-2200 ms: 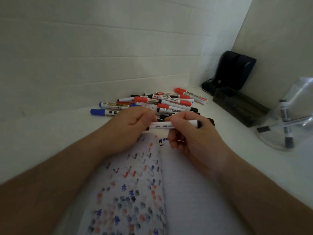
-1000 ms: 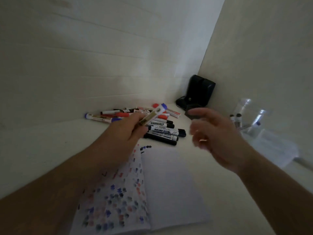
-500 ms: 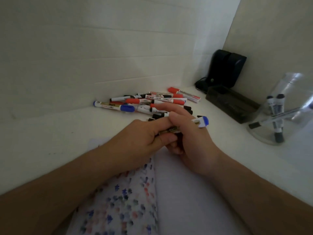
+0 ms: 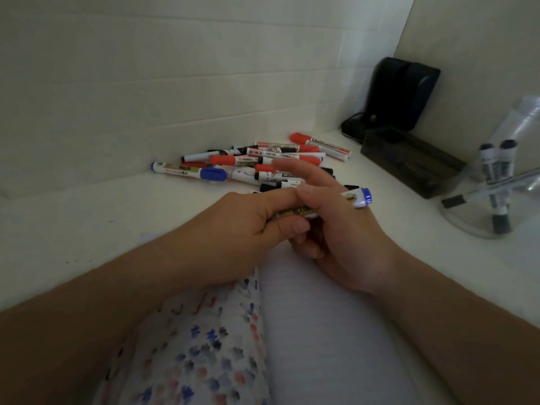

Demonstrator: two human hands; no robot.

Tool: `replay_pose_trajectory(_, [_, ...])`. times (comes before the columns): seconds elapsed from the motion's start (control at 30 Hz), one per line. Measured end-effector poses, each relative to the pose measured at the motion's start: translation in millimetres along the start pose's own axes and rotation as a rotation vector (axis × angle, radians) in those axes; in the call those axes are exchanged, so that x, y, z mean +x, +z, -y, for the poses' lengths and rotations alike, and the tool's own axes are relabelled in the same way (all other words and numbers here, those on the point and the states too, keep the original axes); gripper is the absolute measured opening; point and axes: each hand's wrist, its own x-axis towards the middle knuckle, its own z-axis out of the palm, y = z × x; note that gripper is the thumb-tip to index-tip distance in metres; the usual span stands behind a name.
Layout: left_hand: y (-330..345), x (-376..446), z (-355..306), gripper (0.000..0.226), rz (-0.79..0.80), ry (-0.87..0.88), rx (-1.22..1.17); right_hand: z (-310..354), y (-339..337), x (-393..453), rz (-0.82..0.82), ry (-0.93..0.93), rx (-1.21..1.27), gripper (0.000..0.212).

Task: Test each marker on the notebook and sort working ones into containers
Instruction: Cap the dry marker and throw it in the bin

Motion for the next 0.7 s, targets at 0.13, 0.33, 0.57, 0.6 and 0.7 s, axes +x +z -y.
replay_pose_trajectory(0.13, [-4, -5, 2, 0.040, 0.013, -0.056, 0.039, 3, -2, 0, 0.048, 0.003, -0.071, 0.045])
replay_pose_trajectory(0.33, [-13, -16, 16, 0.076, -0.183, -0.275, 0.124, 21, -26, -1, -0.153, 0.017, 0.052, 0.026])
replay_pose_trajectory(0.57, [-1, -14, 12, 0.051, -0.022, -0.426, 0.331, 15, -20, -3, -0.302, -0.007, -0.356, 0.019])
replay_pose_trajectory(0.6, [-1, -12, 9, 0.051, 0.013, -0.444, 0.370, 14, -19, -2, -0.319, -0.009, -0.464, 0.017])
replay_pose_trajectory(0.7, [-4, -8, 6, 0.051, 0.086, -0.478, 0.413, 11, -19, -1, -0.345, -0.001, -0.634, 0.018])
